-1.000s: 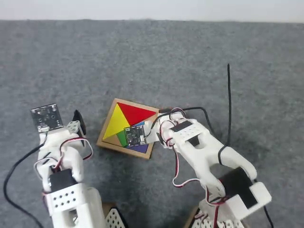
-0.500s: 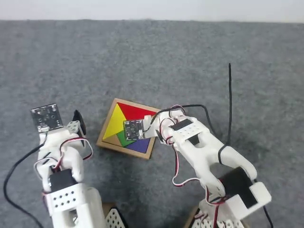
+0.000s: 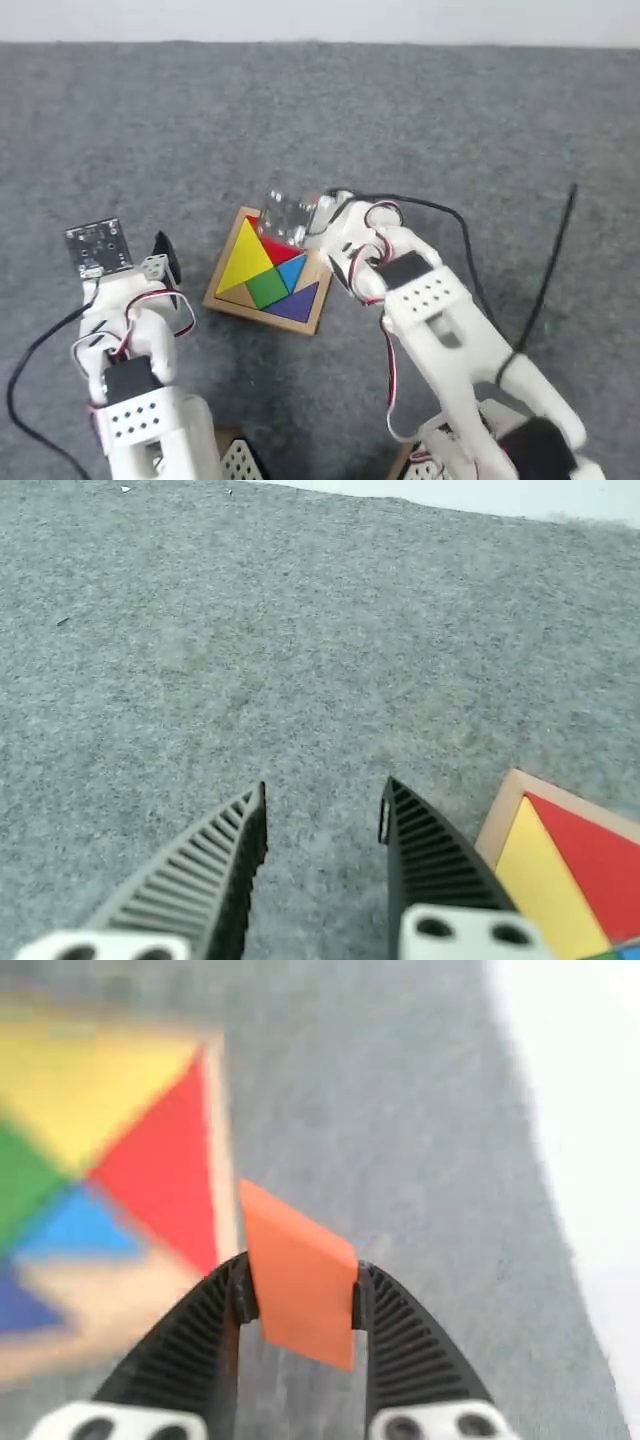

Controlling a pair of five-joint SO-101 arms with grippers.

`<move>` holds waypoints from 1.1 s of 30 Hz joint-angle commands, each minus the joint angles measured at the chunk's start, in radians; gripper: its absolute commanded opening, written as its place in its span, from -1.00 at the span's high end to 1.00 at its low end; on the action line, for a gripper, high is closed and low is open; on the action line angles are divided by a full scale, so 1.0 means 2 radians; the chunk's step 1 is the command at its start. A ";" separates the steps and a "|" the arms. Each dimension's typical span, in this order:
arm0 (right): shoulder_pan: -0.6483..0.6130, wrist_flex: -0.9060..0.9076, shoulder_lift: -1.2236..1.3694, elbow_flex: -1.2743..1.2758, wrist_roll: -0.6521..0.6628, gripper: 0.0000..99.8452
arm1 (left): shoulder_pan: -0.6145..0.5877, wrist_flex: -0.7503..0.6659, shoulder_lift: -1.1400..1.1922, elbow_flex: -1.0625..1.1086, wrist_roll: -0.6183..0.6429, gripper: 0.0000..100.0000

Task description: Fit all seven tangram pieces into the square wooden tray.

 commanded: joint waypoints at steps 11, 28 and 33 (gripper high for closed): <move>-0.035 0.020 -0.244 -0.013 -0.575 0.99 | 0.241 -0.053 -0.002 0.010 -0.124 0.64; -0.039 0.158 -0.309 -0.010 -0.580 0.99 | 0.308 -0.059 -0.002 -0.049 -0.032 0.58; -0.015 0.186 -0.239 -0.010 -0.525 0.99 | 0.169 -0.059 0.001 -0.046 -0.032 0.59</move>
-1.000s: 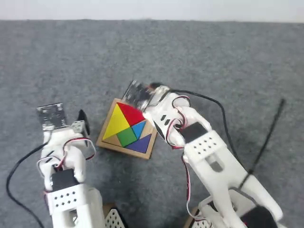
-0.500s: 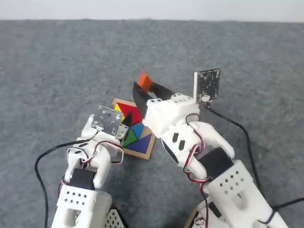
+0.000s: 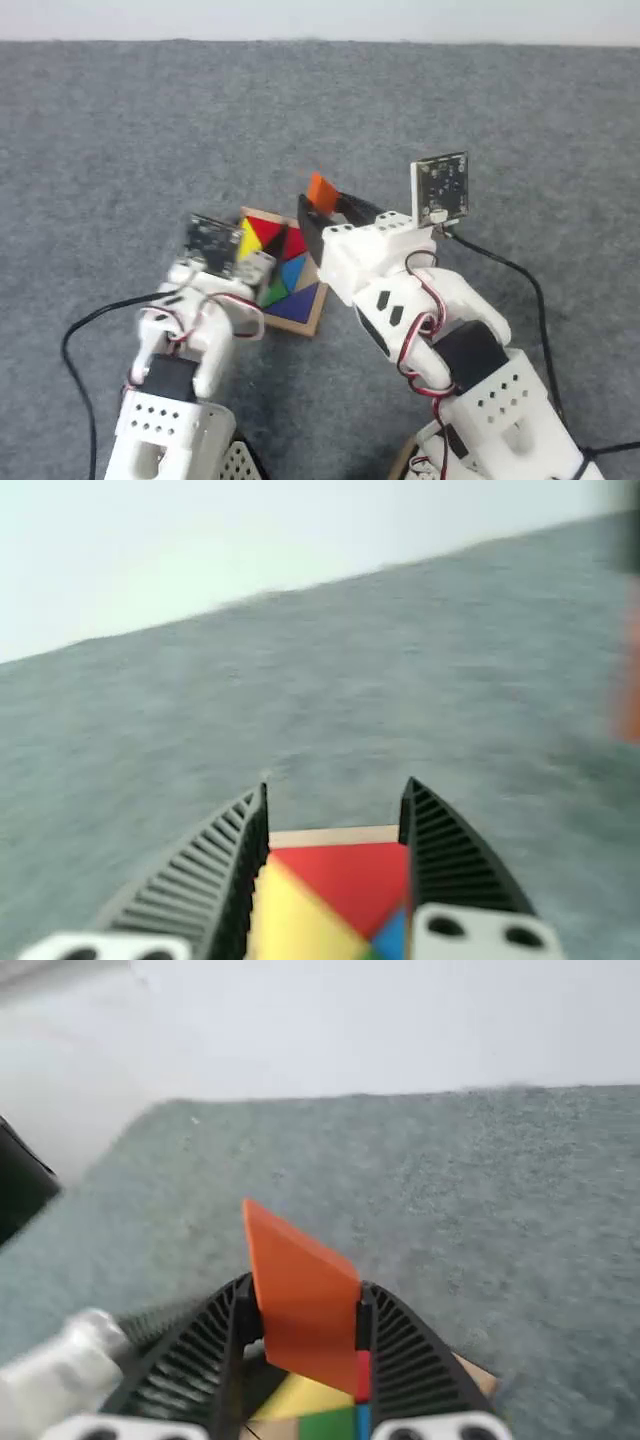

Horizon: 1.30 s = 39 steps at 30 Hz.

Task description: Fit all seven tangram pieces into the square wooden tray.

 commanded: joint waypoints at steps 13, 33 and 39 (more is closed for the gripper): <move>0.025 0.108 0.516 -0.288 -0.127 0.99 | -0.201 -0.012 -0.002 0.023 0.032 0.59; -0.022 0.196 0.546 -0.440 -0.117 0.99 | -0.189 -0.012 -0.002 0.036 0.006 0.59; -0.081 0.191 0.425 -0.411 -0.069 0.99 | -0.133 -0.012 -0.002 0.036 -0.019 0.58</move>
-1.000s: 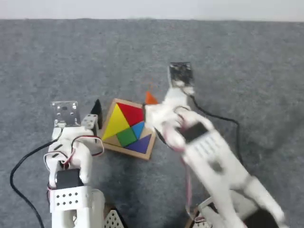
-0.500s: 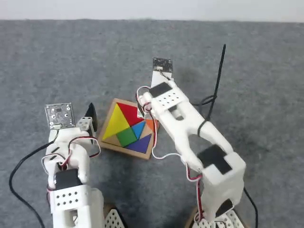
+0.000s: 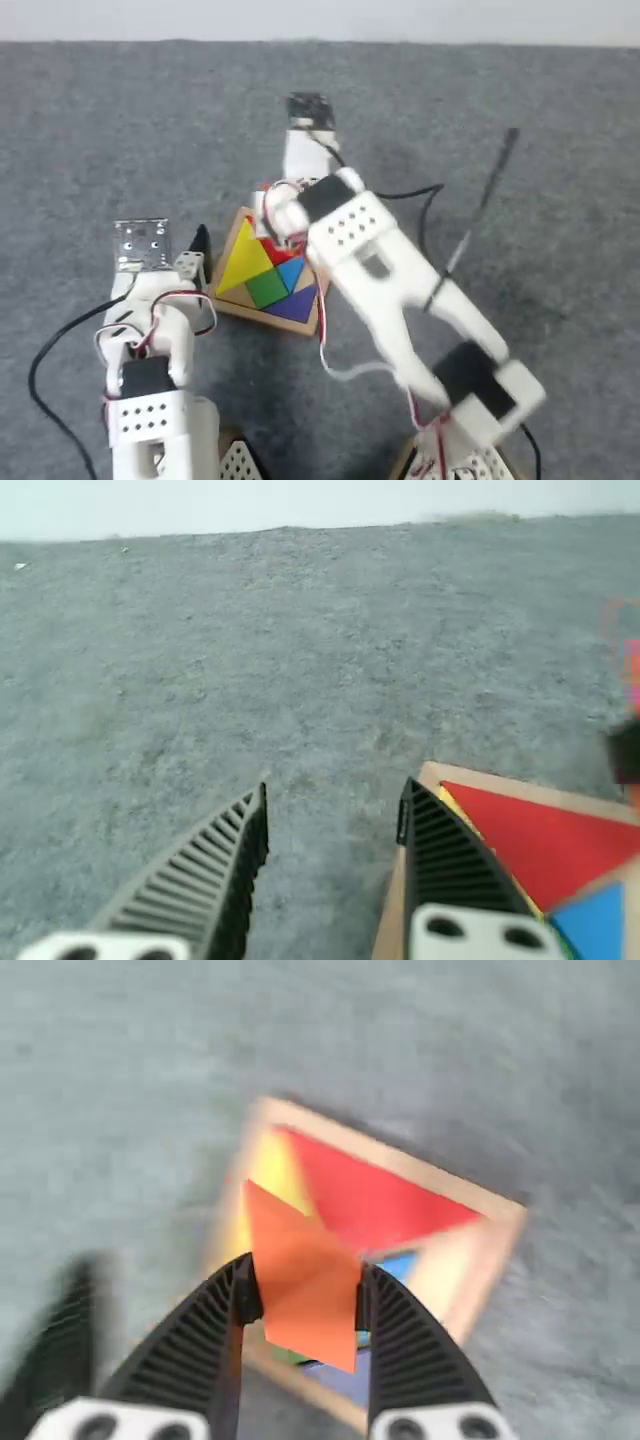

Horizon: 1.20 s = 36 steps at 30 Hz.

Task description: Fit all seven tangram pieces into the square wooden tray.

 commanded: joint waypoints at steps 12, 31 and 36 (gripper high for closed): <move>-0.030 -0.120 -0.380 0.205 0.041 0.99 | 0.160 -0.031 -0.002 -0.079 0.079 0.41; 0.007 -0.241 -0.539 0.355 -0.001 0.99 | 0.219 0.189 -0.148 -0.183 -0.006 0.41; 0.005 -0.225 -0.560 0.356 -0.006 0.99 | 0.219 0.186 -0.234 -0.158 -0.001 0.41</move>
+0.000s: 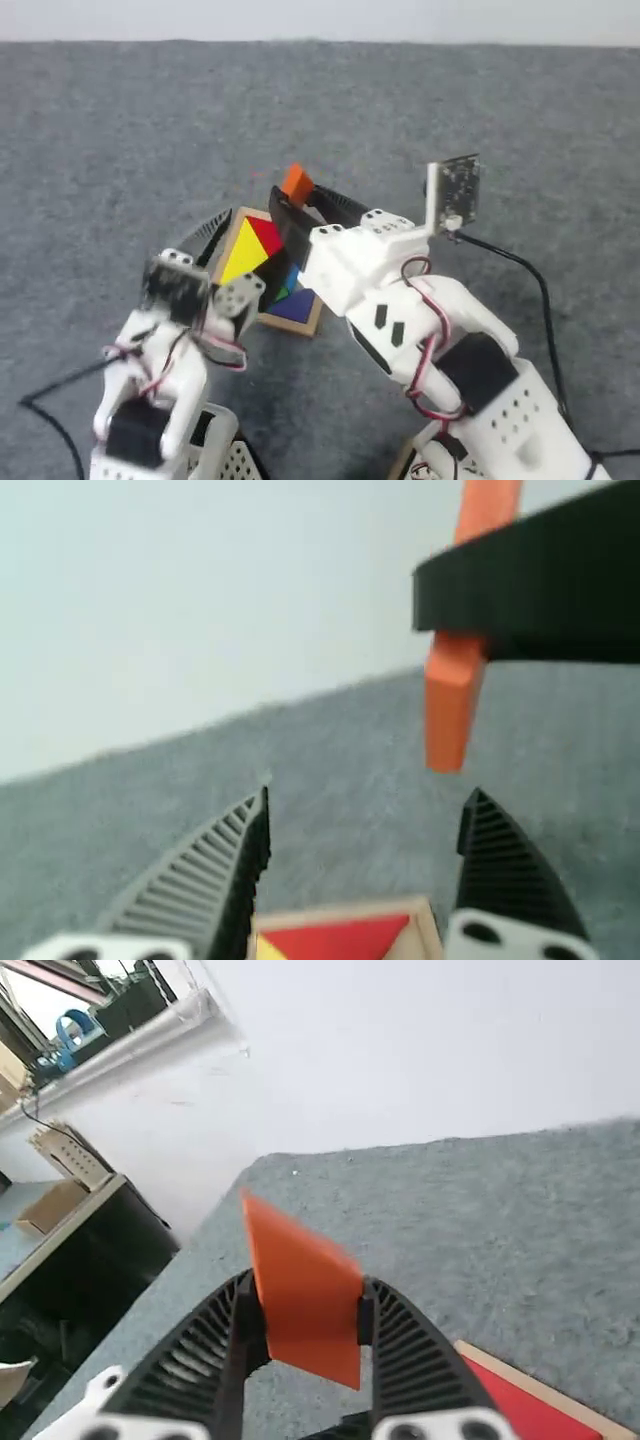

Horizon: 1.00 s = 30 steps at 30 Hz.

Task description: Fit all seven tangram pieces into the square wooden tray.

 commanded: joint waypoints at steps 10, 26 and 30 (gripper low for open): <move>-0.003 0.025 -0.049 -0.007 0.009 0.99 | 0.044 -0.109 -0.054 0.018 0.074 0.46; -0.070 0.086 -0.069 -0.048 0.091 0.99 | 0.110 -0.167 -0.054 0.063 0.071 0.64; -0.069 0.086 -0.069 -0.048 0.091 0.99 | 0.114 -0.163 -0.054 0.066 0.071 0.73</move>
